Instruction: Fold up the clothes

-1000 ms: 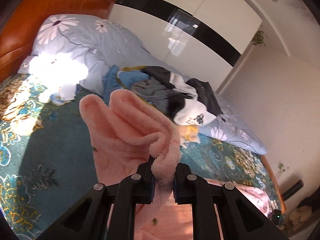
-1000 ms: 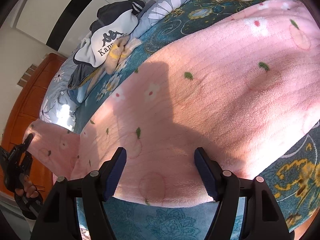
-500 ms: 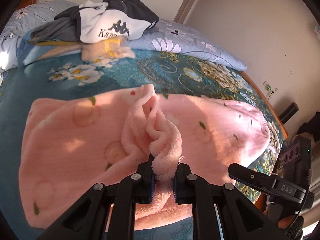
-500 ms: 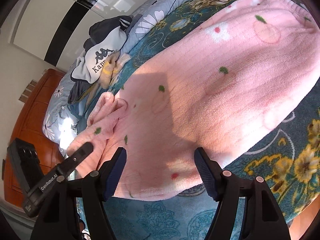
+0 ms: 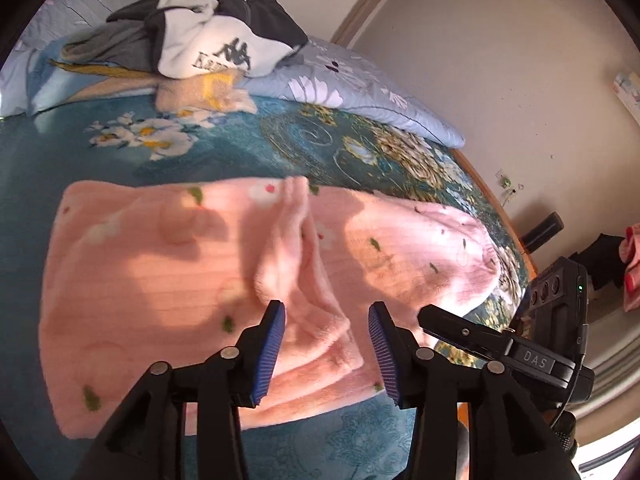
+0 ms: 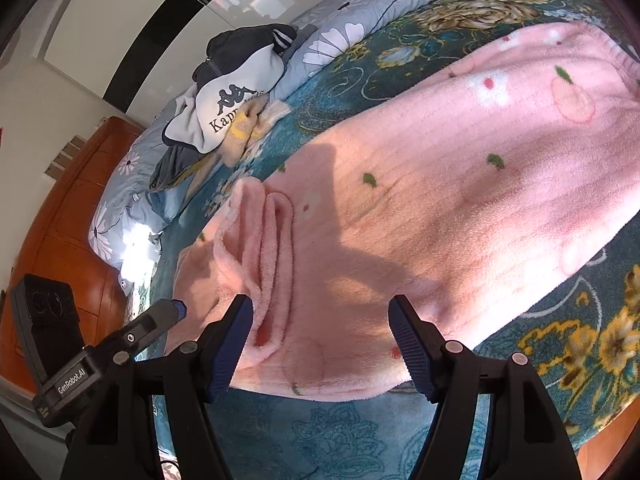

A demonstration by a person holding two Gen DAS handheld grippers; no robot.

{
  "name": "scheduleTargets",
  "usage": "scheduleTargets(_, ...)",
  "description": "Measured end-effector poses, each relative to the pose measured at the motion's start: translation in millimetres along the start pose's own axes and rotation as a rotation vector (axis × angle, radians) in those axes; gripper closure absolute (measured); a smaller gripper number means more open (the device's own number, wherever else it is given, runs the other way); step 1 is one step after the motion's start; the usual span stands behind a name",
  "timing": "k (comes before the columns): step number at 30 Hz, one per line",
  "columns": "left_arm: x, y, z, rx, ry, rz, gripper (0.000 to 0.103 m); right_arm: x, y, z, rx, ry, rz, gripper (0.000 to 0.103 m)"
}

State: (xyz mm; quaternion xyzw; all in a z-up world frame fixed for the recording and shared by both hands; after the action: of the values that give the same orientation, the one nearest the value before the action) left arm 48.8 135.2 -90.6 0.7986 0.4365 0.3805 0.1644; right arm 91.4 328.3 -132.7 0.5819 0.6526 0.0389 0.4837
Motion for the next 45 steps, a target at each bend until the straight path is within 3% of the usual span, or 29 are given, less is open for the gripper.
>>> scheduleTargets(1,-14,9,-8,0.027,0.005,-0.055,0.049,-7,-2,-1,-0.003,0.020,-0.012,0.031)
scheduleTargets(5,-84,38,-22,0.081,-0.022,-0.399,0.048,-39,-20,-3,-0.047,0.124,-0.034,0.031)
scheduleTargets(7,-116,49,-15,0.076,0.002,-0.510,0.048,-57,-32,-4,-0.071,0.174,-0.047,0.031)
scheduleTargets(10,-152,57,3,0.026,0.114,-0.521,0.048,-84,-48,-5,-0.099,0.254,-0.066,0.031)
scheduleTargets(16,-162,54,37,-0.073,0.134,-0.504,0.048,-120,-80,-8,-0.151,0.389,-0.089,0.031)
scheduleTargets(23,-164,54,41,-0.089,0.169,-0.477,0.047,-120,-116,-6,-0.244,0.398,-0.106,0.031)
scheduleTargets(25,-164,55,42,-0.091,0.168,-0.475,0.046,-115,-119,-1,-0.265,0.398,-0.090,0.031)
scheduleTargets(28,-166,53,42,-0.095,0.178,-0.471,0.044,-112,-113,8,-0.298,0.356,-0.135,0.031)
scheduleTargets(30,-168,51,42,-0.101,0.189,-0.469,0.044,-110,-108,13,-0.307,0.338,-0.149,0.038)
scheduleTargets(32,-169,50,42,-0.104,0.195,-0.468,0.044,-108,-104,18,-0.318,0.326,-0.145,0.073)
scheduleTargets(35,-168,48,41,-0.106,0.199,-0.469,0.044,-104,-101,19,-0.336,0.315,-0.131,0.095)
scheduleTargets(45,-169,47,40,-0.109,0.220,-0.457,0.043,-100,-76,5,-0.308,0.307,-0.155,0.097)
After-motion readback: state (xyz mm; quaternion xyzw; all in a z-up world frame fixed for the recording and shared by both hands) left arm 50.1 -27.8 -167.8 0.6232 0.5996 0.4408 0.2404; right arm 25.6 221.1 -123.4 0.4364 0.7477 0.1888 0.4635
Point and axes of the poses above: each gripper's, at about its wrist camera, not at the fingertips, and y roughly against the way its jaws point, x to its right, z to its underside, the point moved 6 cm from there along -y, roughly the way its jaws point, and after that the axes turned 11 degrees about x, right-handed, at the moved point
